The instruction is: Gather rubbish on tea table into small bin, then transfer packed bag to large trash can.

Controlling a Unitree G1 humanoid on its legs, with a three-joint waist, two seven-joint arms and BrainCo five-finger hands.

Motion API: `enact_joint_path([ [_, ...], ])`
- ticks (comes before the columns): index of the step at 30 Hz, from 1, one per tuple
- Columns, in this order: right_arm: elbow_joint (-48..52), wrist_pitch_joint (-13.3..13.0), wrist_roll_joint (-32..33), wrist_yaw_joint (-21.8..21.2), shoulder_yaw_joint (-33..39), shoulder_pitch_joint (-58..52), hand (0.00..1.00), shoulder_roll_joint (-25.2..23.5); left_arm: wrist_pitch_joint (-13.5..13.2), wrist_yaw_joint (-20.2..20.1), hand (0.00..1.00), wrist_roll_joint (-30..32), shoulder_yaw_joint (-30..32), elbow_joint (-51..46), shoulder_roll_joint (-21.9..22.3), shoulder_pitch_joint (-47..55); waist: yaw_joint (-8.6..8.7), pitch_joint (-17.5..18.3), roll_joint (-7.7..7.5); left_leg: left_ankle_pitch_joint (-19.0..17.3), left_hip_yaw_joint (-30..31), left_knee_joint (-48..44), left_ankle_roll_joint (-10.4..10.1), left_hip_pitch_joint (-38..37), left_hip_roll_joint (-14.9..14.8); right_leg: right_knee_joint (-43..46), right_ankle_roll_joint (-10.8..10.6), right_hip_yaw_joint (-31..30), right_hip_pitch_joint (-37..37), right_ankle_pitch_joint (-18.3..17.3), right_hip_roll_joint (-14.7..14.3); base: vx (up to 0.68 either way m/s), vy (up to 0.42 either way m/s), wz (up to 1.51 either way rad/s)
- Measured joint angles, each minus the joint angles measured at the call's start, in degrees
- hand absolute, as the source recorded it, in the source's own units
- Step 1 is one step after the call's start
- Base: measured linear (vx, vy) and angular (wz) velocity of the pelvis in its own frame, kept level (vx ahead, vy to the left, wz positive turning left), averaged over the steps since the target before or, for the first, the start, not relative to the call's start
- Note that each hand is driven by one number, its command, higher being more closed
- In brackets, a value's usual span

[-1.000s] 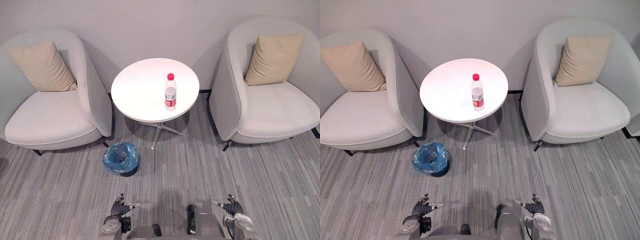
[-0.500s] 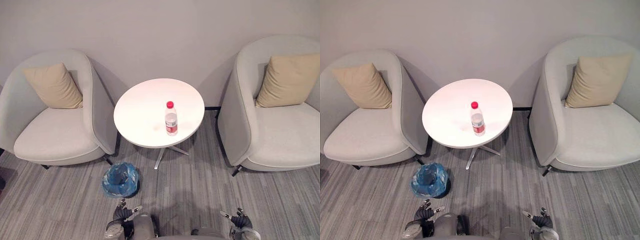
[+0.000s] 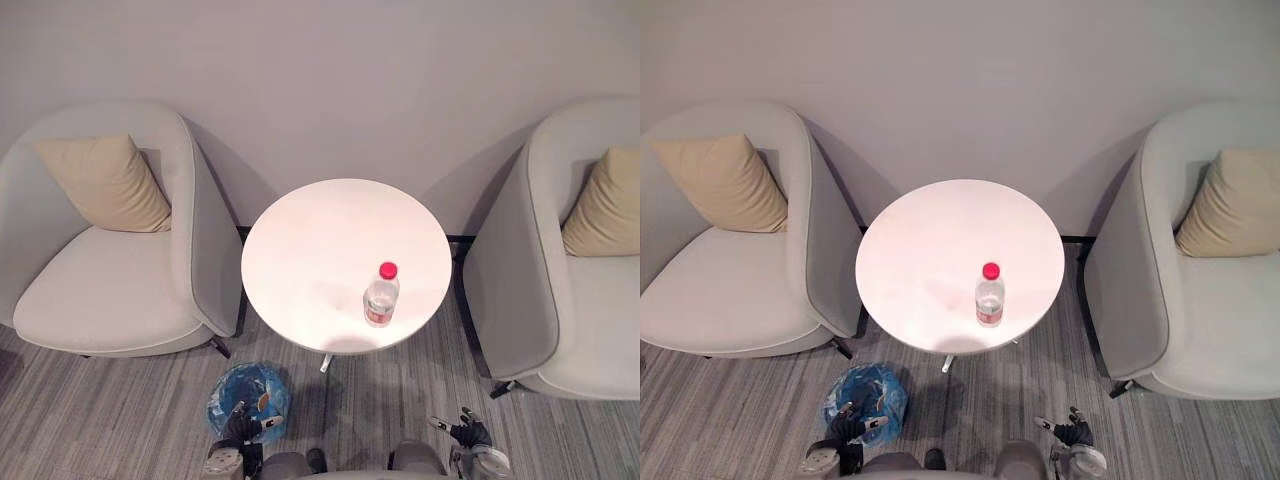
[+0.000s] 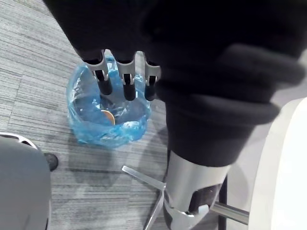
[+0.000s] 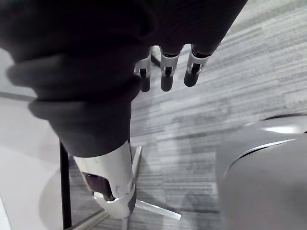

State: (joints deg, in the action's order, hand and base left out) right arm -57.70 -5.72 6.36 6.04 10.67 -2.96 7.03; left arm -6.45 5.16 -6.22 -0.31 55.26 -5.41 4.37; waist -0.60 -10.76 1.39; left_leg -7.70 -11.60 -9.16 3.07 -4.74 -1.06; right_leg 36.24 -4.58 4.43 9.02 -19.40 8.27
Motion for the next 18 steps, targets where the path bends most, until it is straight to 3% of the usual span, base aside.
enact_joint_path([
  [2,0.0,0.0,0.0,0.1,0.0,-0.4,0.00,-0.1,-0.1,0.0,0.00,0.0,0.0,0.0,-0.7,0.3,-0.18,1.0,-2.08,0.5,1.7,-0.1,-1.5,-0.3,1.2,-14.1,0.8,-1.2,0.0,10.0,-0.1,0.20,-0.145,0.59],
  [3,-0.9,0.0,0.0,0.1,0.5,-1.1,0.00,0.8,0.1,0.0,0.00,0.0,0.3,1.3,0.5,0.2,-0.19,1.5,-0.53,-0.3,3.8,0.7,-3.2,-1.4,0.1,-14.0,1.0,-0.2,-1.2,11.2,-1.2,0.25,-0.164,0.44],
  [5,-1.2,-0.3,0.0,0.2,1.1,-0.7,0.00,2.0,0.0,0.0,0.00,-0.1,0.6,1.4,1.5,1.0,-0.34,2.3,0.83,0.3,4.2,1.5,-4.1,-1.6,-2.0,-18.2,2.3,0.9,-3.5,12.1,-3.1,0.24,-0.175,0.20],
  [7,-1.3,-0.4,0.0,0.2,1.7,-0.8,0.00,2.1,0.0,-0.1,0.00,-0.1,0.6,1.6,1.7,1.2,-0.28,2.5,1.21,1.0,5.3,2.4,-5.2,-2.0,-3.0,-20.8,3.0,1.9,-5.1,12.8,-4.2,0.11,-0.135,0.12],
  [13,-1.1,-0.4,0.1,0.3,1.8,-1.7,0.00,1.9,0.0,-0.1,0.00,-0.1,0.6,1.6,1.9,1.0,-0.22,2.8,1.23,2.3,7.0,4.7,-7.0,-2.8,-4.2,-26.2,3.6,3.4,-8.5,15.2,-5.9,0.01,-0.057,0.10],
  [18,1.5,-0.4,0.0,0.3,1.7,-1.7,0.00,1.6,0.0,-0.1,0.00,0.0,0.6,1.6,1.8,1.2,-0.30,2.8,1.09,2.3,7.4,5.8,-7.0,-2.2,-3.9,-30.9,3.2,3.6,-9.7,18.8,-6.3,-0.10,0.035,0.05],
])
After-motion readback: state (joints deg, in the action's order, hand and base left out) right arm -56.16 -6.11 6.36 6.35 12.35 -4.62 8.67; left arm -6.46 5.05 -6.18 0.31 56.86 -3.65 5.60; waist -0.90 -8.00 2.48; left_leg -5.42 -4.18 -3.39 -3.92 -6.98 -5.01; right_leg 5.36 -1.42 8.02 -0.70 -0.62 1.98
